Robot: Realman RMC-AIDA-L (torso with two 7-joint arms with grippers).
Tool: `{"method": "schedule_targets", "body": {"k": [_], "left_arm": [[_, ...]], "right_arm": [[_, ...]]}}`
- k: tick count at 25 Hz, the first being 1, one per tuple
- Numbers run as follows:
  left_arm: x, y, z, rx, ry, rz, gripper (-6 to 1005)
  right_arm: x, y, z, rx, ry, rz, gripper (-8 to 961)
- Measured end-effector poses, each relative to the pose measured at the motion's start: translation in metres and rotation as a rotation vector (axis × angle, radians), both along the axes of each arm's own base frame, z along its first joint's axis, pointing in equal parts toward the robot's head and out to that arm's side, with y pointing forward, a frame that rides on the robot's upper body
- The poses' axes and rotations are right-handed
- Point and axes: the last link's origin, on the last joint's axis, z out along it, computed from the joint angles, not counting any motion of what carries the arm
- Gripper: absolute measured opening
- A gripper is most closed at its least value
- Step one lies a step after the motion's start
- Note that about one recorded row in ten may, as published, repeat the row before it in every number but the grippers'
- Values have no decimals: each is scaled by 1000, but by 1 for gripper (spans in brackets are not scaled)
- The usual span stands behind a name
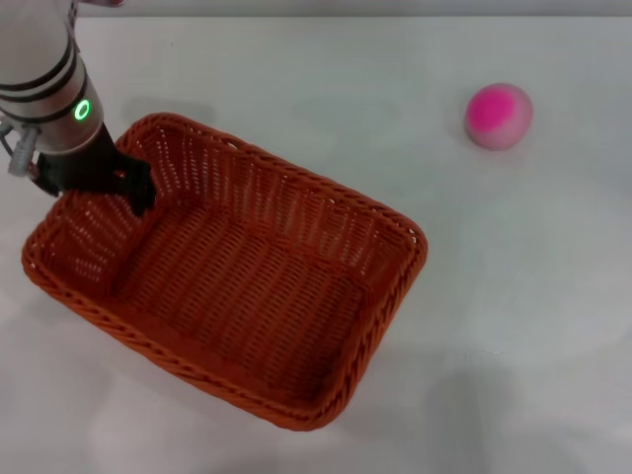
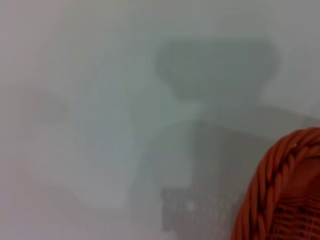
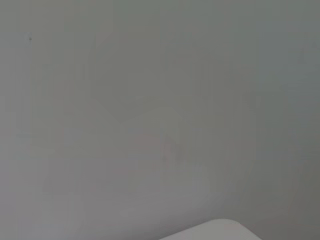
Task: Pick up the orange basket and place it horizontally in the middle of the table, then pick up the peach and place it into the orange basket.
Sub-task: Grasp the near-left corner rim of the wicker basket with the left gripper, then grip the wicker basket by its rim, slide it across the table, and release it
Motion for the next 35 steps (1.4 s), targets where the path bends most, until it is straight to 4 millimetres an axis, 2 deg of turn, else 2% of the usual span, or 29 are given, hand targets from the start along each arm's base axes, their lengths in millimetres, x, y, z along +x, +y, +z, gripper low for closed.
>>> {"method": "schedule_targets", "body": {"k": [3, 8, 11, 21, 35], "left_arm": [[-1, -2, -1, -1, -23, 16, 764], [0, -6, -1, -13, -41, 32, 570], [3, -9, 1, -11, -59, 18, 385], [14, -19, 32, 124, -292, -29, 280], [36, -27, 41, 147, -413, -104, 189]], "right_arm": [[0, 0, 0, 0, 0, 0, 841], [-1, 1, -1, -1, 1, 2, 840], [-2, 2, -1, -1, 1, 5, 840], [-3, 5, 1, 0, -2, 12, 839], [-6, 9, 2, 2, 0, 22, 837]]}}
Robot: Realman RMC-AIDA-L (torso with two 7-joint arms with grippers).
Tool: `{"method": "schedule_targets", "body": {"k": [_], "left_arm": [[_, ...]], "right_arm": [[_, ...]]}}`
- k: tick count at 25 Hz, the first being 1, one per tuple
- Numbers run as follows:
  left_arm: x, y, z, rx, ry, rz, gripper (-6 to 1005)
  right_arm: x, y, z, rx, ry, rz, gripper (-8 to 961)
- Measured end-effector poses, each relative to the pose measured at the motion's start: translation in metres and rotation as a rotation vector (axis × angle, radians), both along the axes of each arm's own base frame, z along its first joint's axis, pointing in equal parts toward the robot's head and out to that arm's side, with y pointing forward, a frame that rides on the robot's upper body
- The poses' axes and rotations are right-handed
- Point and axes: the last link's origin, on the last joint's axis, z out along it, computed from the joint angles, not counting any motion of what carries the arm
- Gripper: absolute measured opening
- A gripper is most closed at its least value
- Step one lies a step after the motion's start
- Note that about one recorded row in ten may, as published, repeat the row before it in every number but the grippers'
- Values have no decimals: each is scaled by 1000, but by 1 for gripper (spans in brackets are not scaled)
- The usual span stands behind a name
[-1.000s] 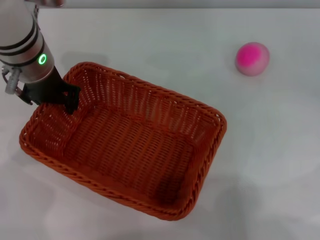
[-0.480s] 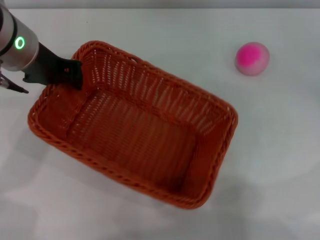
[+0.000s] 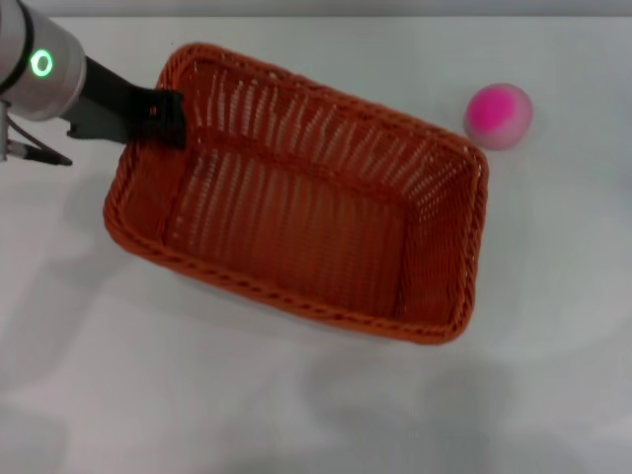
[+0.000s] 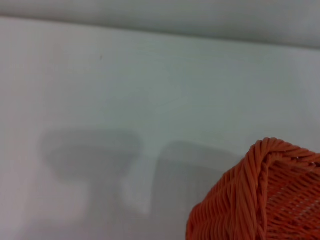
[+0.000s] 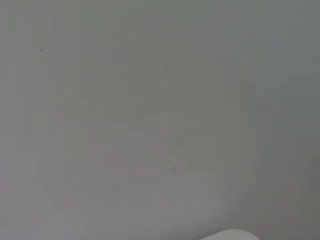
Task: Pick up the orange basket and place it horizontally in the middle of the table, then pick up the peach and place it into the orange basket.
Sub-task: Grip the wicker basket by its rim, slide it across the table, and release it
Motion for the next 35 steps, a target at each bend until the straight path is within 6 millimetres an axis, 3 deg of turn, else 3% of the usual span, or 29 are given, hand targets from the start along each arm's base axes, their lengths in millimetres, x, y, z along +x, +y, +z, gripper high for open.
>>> {"method": "schedule_targets", "body": {"k": [15, 35], "left_arm": [[-16, 15, 4, 91, -68, 60, 168], [-54, 25, -22, 62, -36, 191, 158]], "right_arm": [[-1, 3, 3, 1, -5, 3, 836], [-8, 13, 4, 2, -6, 27, 834]]}}
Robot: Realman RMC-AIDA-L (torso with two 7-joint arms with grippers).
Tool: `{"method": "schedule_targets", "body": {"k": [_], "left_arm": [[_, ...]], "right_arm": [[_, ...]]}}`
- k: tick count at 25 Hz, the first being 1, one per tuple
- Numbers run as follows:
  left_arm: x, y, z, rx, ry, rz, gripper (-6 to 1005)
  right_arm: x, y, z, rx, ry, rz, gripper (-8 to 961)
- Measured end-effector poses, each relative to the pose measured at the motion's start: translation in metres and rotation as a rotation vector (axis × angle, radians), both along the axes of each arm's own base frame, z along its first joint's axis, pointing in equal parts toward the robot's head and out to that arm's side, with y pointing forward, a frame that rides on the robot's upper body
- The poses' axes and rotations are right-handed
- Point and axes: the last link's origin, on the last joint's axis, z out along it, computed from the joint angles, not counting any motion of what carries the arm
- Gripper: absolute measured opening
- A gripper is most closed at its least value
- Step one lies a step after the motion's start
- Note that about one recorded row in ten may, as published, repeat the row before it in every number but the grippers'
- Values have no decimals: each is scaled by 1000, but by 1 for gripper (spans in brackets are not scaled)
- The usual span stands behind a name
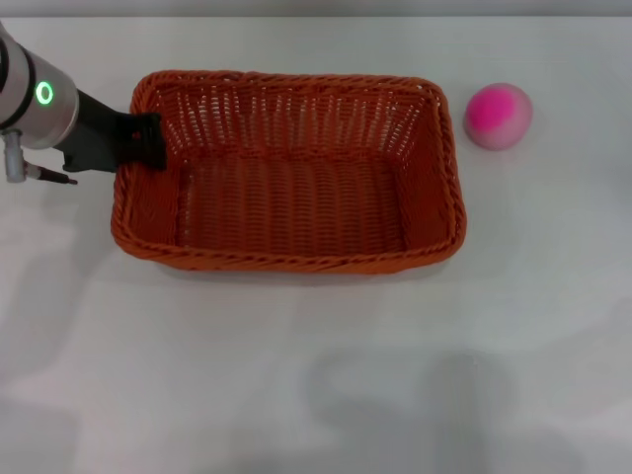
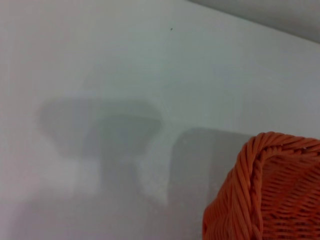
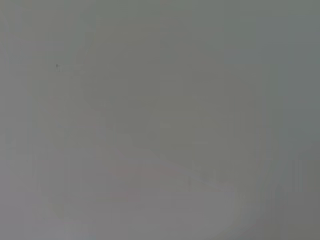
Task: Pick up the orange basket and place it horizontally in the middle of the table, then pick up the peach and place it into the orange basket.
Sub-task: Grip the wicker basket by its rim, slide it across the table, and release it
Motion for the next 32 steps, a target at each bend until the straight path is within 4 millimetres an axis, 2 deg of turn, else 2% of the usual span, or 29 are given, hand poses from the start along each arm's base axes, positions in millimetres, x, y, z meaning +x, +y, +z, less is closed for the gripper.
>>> {"method": "schedule_targets", "body": {"k": [12, 22, 28, 32], "left_arm": [[-10, 4, 1, 8, 52, 13, 146], [-10, 3, -3, -5, 84, -6, 183], [-4, 1, -4, -19, 105, -25, 414], [1, -2, 0, -30, 114, -30, 608]], "right_arm": [[0, -1, -3, 0, 7, -1, 833], [0, -1, -3, 0, 7, -1, 832], [0, -1, -3, -1, 6, -2, 831], [1, -3, -4, -2, 7, -6, 831]]}}
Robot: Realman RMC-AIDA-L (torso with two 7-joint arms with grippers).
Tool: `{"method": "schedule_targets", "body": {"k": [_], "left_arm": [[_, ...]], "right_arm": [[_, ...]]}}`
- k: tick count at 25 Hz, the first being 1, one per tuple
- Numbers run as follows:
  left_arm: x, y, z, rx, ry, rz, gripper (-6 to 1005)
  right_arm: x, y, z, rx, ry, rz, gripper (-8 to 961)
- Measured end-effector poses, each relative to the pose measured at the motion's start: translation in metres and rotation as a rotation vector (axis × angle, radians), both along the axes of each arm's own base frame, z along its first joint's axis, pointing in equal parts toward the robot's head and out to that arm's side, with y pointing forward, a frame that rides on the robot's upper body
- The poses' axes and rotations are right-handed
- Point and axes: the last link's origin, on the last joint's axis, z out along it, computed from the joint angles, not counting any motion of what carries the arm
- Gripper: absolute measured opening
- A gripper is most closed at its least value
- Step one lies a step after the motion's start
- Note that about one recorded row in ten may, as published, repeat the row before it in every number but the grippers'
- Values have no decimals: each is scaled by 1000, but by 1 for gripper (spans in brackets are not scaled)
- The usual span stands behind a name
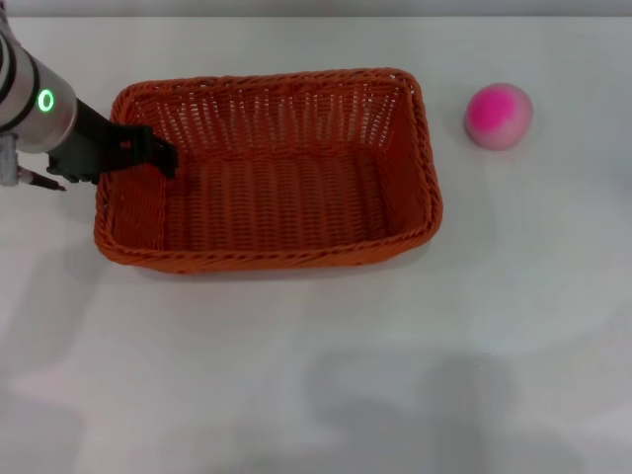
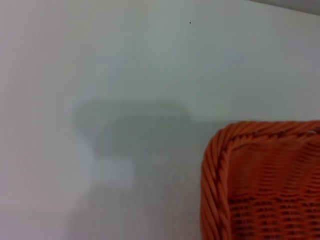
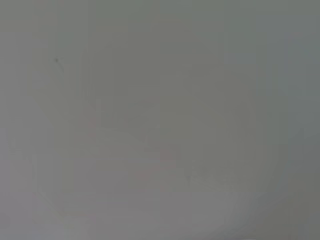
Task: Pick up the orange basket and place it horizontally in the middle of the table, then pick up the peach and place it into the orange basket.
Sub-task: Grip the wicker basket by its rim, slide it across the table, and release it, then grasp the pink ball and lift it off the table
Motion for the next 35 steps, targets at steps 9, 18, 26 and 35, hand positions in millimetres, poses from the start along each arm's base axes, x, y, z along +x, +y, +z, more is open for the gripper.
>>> {"method": "schedule_targets", "body": {"k": [9, 18, 26, 35], "left_arm": [[9, -6, 21, 26, 63, 0, 872], [15, -10, 52, 120, 203, -23, 870], [-18, -11, 79, 259, 287, 45, 869], [-60, -11, 105, 457, 284, 21, 865]], "right_arm": [[1, -1, -1, 0, 1, -2, 830], [0, 0, -2, -13, -6, 3, 829], [-8, 5, -14, -120, -63, 52, 828], [-17, 9, -19, -178, -88, 117, 827]]}}
